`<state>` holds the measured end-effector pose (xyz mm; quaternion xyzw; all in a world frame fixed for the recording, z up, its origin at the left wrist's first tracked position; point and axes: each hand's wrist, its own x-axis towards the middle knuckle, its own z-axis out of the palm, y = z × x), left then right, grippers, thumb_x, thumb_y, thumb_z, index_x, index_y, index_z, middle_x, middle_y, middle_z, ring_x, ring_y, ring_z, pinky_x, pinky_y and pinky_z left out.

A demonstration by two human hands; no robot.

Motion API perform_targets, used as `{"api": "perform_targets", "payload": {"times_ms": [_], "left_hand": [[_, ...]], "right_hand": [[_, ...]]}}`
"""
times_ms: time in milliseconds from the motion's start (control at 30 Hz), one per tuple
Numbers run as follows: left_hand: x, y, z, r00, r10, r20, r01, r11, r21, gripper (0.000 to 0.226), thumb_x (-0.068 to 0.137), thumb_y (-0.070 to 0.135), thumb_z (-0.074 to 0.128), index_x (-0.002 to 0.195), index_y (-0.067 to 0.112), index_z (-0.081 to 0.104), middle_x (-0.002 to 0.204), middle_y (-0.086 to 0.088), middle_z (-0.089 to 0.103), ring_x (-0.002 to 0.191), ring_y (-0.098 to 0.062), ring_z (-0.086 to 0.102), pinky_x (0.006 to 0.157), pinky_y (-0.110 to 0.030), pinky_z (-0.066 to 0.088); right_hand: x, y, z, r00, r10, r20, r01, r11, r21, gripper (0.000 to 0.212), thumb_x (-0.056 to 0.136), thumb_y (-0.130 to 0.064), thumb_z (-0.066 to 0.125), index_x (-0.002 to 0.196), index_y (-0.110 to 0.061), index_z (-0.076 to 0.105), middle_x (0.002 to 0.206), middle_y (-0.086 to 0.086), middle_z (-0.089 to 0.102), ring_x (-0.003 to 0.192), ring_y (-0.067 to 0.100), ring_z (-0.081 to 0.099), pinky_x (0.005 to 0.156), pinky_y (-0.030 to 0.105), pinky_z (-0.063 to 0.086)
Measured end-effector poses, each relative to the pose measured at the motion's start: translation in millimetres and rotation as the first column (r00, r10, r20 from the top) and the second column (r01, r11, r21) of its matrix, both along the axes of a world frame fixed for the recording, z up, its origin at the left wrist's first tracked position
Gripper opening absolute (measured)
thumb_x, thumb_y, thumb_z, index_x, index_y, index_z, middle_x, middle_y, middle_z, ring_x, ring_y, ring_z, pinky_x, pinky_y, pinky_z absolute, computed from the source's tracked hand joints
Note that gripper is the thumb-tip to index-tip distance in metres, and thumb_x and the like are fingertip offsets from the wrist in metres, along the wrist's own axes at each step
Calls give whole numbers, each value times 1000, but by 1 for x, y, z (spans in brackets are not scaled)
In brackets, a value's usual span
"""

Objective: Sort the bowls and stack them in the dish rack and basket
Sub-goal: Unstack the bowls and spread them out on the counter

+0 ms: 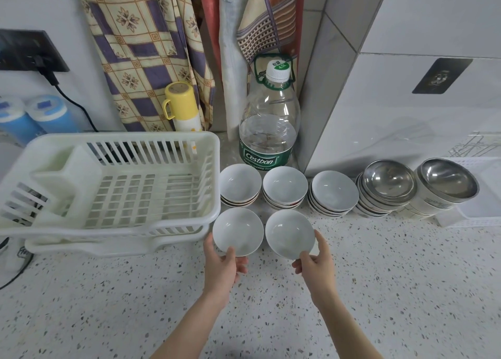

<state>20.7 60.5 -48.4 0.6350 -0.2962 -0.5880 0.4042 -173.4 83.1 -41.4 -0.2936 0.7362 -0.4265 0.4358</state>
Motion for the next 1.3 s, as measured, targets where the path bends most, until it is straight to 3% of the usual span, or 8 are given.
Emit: {"api": "perform_targets", "payload": {"times_ms": [200,333,467,600,767,967,1067,1300], "left_hand": [[9,0,0,982,-124,143,129,991,-25,53,102,23,50,142,45,25,70,-12,74,41,-16,56,36,-23,38],[27,1,7,911,-182,370,225,971,-76,63,96,43,56,151,35,26,64,-5,72,38,-11,58,37,-22,45],[25,-3,19,878,-142,457,257,945,-200,66,96,44,54,152,37,21,67,5,71,39,-14,58,41,-23,50],[0,-32,30,934,-141,329,216,955,-204,75,95,44,56,153,44,8,69,-6,72,45,-16,63,44,-21,51],[-25,-76,25,981,-54,188,65,996,-54,76,96,43,56,153,45,6,74,1,76,36,-14,52,39,-19,42],[-32,-108,21,993,42,110,-45,999,25,32,98,28,49,122,40,31,68,-9,72,38,-20,49,33,-17,28],[-32,-112,22,990,73,120,-73,997,0,29,97,17,46,115,37,36,69,-8,71,54,-28,55,34,-17,27],[-31,-113,26,994,85,61,-85,996,-4,29,97,10,42,91,38,45,65,-4,74,36,-16,39,34,-16,27]], "right_hand": [[-5,0,5,999,50,2,-50,998,25,61,95,-7,50,147,-34,32,66,11,71,47,11,59,46,20,48],[-13,0,12,968,121,-220,-97,989,114,58,97,-35,50,150,-35,27,58,6,69,49,9,62,46,22,45],[-22,-6,25,937,34,-349,-29,999,22,45,96,-39,49,139,-27,48,61,12,66,60,19,65,53,31,50],[-16,-39,36,965,14,-263,-20,1000,-19,32,96,-35,51,123,-21,63,71,-4,69,67,-2,61,58,23,41],[-3,-80,36,988,59,-145,-52,997,51,25,95,-35,50,102,-14,62,72,-6,69,81,16,61,68,31,42],[5,-103,29,990,-4,-139,19,994,105,20,97,-39,42,104,-20,46,68,-5,72,89,22,61,80,36,45],[10,-111,28,986,-23,-166,41,994,105,22,98,-32,40,101,-12,49,71,-3,72,87,25,61,78,37,47],[24,-121,34,981,-60,-184,78,993,92,18,91,-12,41,108,-10,48,74,3,73,67,-1,53,60,28,37]]}}
